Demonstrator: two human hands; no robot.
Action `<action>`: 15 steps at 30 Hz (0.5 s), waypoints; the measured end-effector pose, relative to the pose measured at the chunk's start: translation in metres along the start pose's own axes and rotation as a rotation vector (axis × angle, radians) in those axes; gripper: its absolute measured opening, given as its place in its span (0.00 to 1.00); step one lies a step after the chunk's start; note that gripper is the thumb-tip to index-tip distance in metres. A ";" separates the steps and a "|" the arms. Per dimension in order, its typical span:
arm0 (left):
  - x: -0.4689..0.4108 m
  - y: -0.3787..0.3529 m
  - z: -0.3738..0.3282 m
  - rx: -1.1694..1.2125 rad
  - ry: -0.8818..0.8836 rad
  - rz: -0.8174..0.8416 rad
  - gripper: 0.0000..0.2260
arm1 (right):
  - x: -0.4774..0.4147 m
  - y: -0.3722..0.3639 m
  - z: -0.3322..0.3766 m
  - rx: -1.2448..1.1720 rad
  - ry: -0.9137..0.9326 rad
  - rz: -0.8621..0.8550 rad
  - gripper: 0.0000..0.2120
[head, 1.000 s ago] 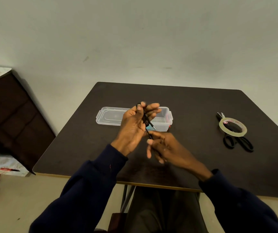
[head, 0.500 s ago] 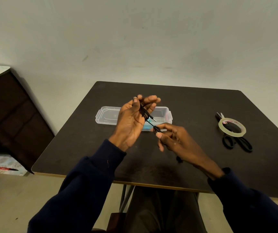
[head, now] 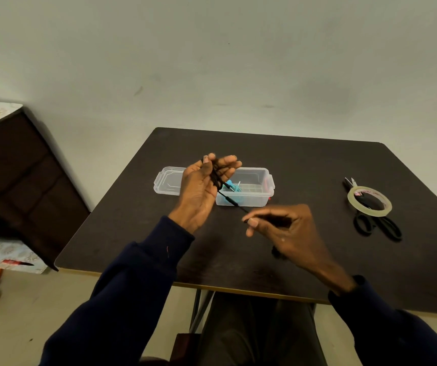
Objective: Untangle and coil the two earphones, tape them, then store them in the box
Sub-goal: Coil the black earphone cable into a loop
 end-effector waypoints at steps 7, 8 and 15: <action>0.006 -0.011 0.018 -0.379 0.068 0.109 0.14 | -0.014 -0.005 0.040 0.045 0.017 0.233 0.05; 0.009 -0.014 0.021 -0.455 0.080 0.134 0.13 | -0.022 0.000 0.048 0.058 0.044 0.216 0.05; 0.038 -0.042 0.025 -0.225 0.322 0.553 0.23 | -0.080 0.043 0.054 0.072 0.116 -0.053 0.06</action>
Point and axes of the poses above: each hand's wrist, its own x-axis away from the middle knuckle, its own y-axis out of the back of the hand, z = x × y, the point moved 4 cm from there along -x, towards the middle knuckle, and after that the axes turned 13 degrees about -x, right-handed, at the moved point
